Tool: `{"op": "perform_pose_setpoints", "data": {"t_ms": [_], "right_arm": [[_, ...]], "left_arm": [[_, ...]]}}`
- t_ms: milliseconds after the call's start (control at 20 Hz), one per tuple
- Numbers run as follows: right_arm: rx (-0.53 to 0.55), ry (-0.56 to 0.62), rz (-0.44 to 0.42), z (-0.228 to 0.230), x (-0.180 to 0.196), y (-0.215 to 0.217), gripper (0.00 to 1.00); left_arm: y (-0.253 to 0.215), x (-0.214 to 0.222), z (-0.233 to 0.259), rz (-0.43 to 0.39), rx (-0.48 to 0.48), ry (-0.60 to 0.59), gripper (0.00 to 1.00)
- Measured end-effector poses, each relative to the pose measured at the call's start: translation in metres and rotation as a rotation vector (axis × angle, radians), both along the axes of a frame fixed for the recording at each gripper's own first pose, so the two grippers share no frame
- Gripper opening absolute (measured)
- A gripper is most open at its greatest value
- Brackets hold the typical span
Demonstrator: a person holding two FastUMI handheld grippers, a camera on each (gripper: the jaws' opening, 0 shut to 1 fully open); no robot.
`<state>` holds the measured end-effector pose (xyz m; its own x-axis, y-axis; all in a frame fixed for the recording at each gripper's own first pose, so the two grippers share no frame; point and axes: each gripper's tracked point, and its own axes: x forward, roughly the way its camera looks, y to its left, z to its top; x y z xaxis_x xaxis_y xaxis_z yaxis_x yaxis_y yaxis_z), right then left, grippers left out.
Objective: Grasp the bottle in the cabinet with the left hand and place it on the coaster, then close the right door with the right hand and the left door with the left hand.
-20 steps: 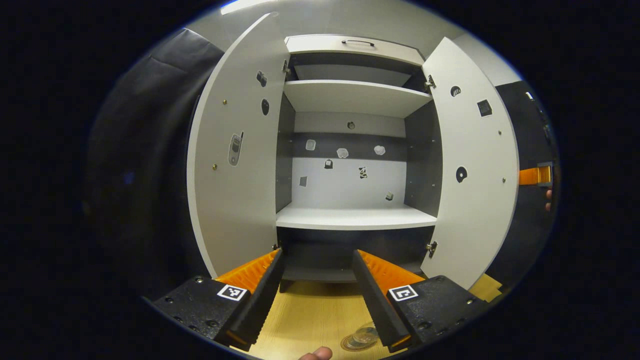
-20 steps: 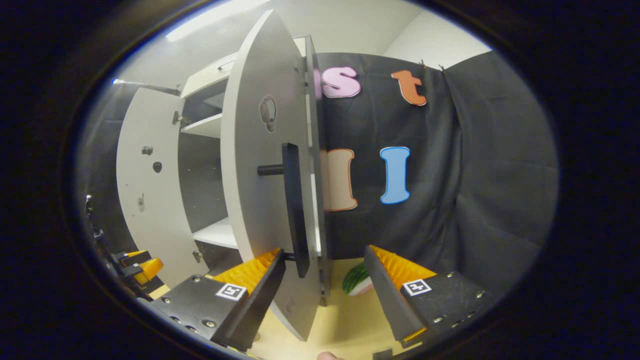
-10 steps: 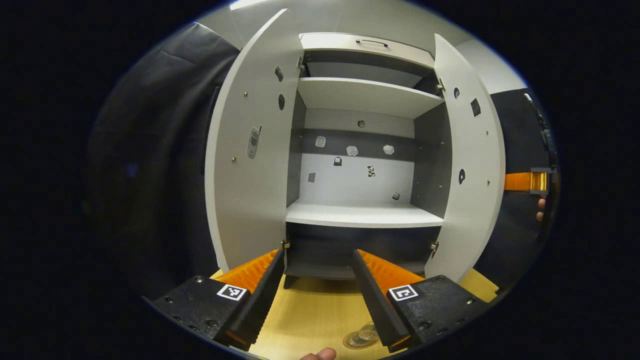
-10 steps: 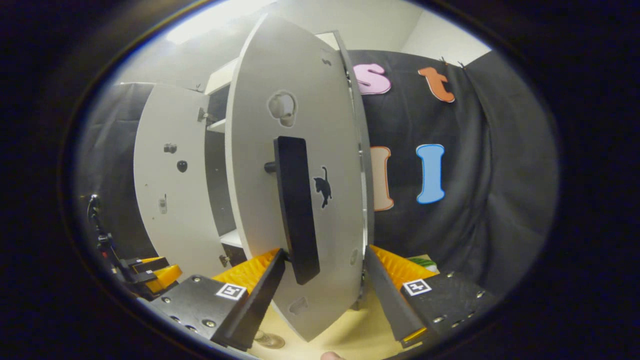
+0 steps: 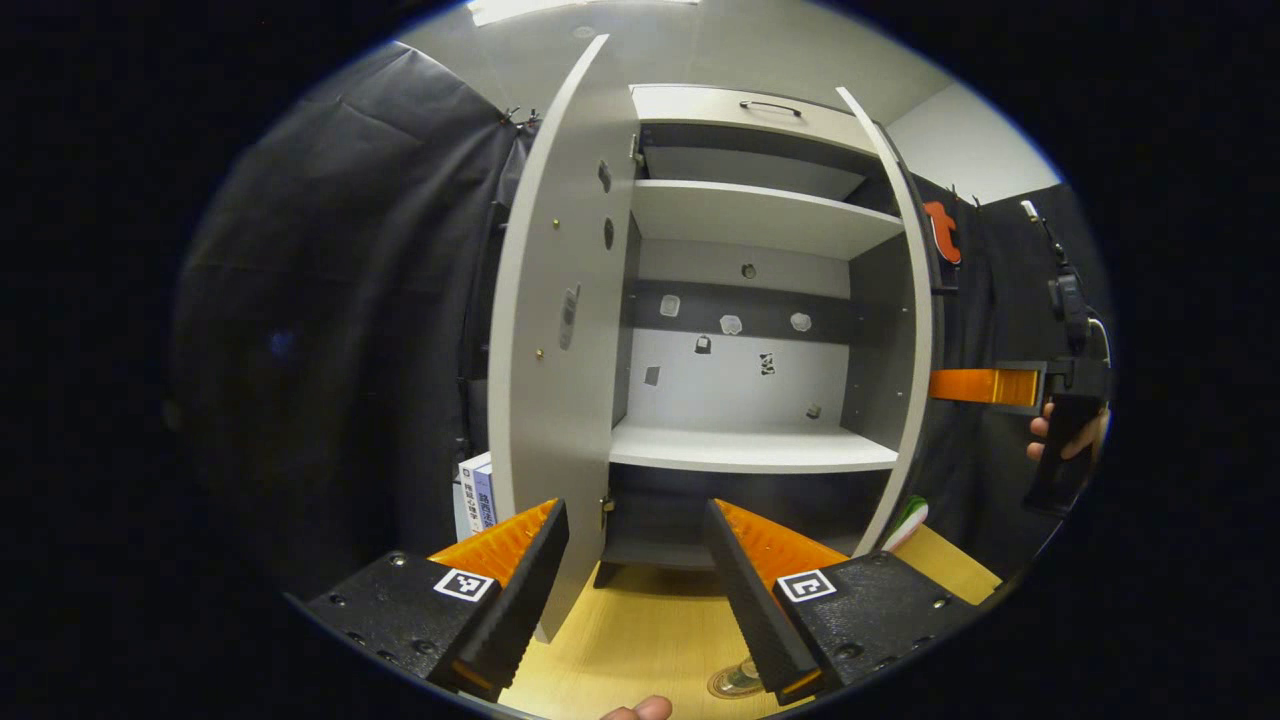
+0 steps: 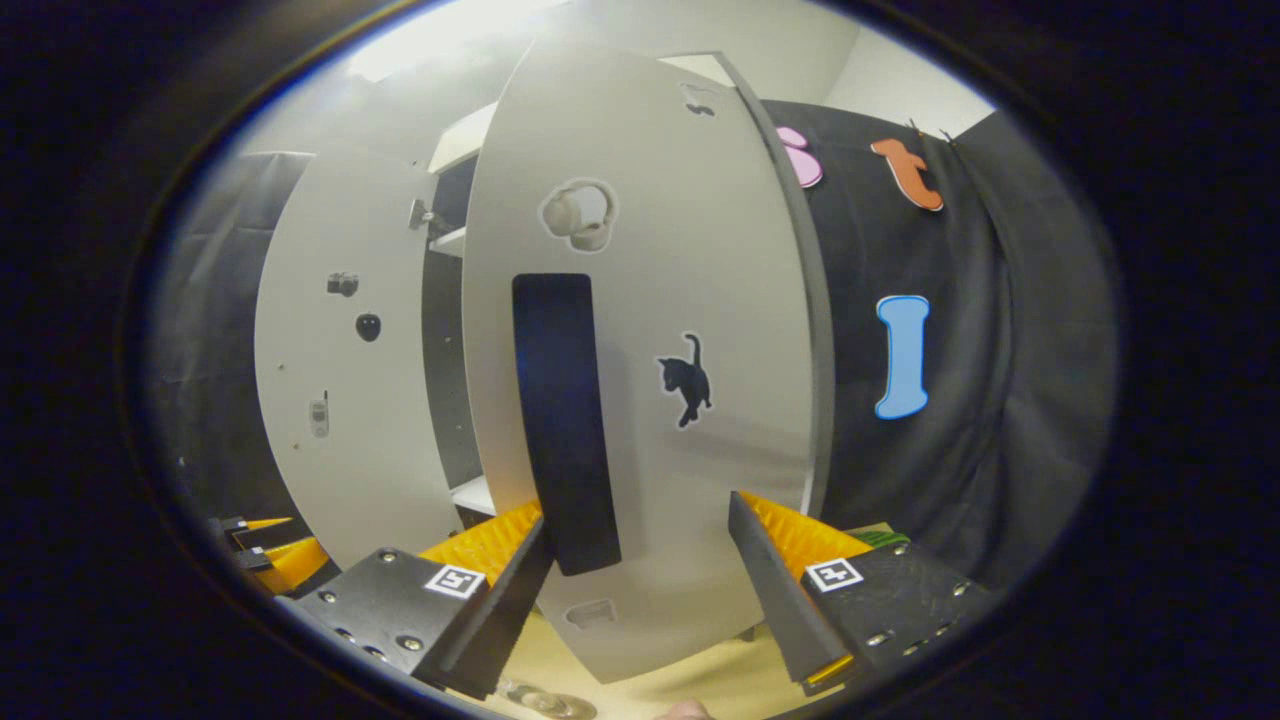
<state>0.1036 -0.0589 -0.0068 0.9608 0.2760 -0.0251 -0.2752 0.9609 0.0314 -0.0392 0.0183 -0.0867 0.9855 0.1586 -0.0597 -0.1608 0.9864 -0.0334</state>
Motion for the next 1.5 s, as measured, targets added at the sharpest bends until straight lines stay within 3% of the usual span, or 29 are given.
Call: {"op": "perform_pose_setpoints", "data": {"t_ms": [500, 550, 600, 900, 950, 1000, 1100, 1150, 1250, 1300, 1500], "right_arm": [[-0.001, -0.028, -0.028, -0.001, 0.054, 0.049, 1.0], [-0.014, -0.03, -0.032, -0.003, 0.057, 0.053, 1.0], [-0.028, -0.038, -0.038, -0.002, 0.061, 0.056, 1.0], [-0.054, -0.054, -0.093, -0.002, 0.088, 0.067, 1.0], [-0.056, -0.057, -0.11, -0.001, 0.091, 0.068, 1.0], [-0.053, -0.061, -0.127, -0.002, 0.092, 0.067, 1.0], [-0.05, -0.071, -0.163, -0.002, 0.097, 0.066, 1.0], [-0.048, -0.073, -0.18, -0.002, 0.099, 0.067, 0.96], [-0.046, -0.078, -0.213, -0.001, 0.104, 0.067, 1.0], [-0.044, -0.079, -0.223, -0.001, 0.105, 0.067, 1.0], [-0.046, -0.079, -0.253, -0.001, 0.108, 0.066, 1.0]], "left_arm": [[0.071, -0.018, 0.009, 0.089, -0.029, -0.005, 0.9], [0.078, -0.02, 0.009, 0.097, -0.029, -0.004, 0.84], [0.085, -0.02, 0.01, 0.101, -0.025, -0.004, 0.9], [0.121, -0.024, 0.017, 0.125, -0.023, -0.002, 0.89], [0.125, -0.021, 0.018, 0.124, -0.025, -0.004, 0.84], [0.13, -0.021, 0.02, 0.127, -0.023, -0.007, 0.89], [0.138, -0.017, 0.025, 0.117, -0.021, -0.01, 0.89], [0.141, -0.015, 0.027, 0.108, -0.024, -0.011, 0.84], [0.144, -0.011, 0.034, 0.086, -0.035, -0.021, 0.84], [0.144, -0.006, 0.037, 0.068, -0.043, -0.02, 0.89], [0.15, 0.011, 0.048, 0.018, -0.07, -0.029, 0.89]]}}
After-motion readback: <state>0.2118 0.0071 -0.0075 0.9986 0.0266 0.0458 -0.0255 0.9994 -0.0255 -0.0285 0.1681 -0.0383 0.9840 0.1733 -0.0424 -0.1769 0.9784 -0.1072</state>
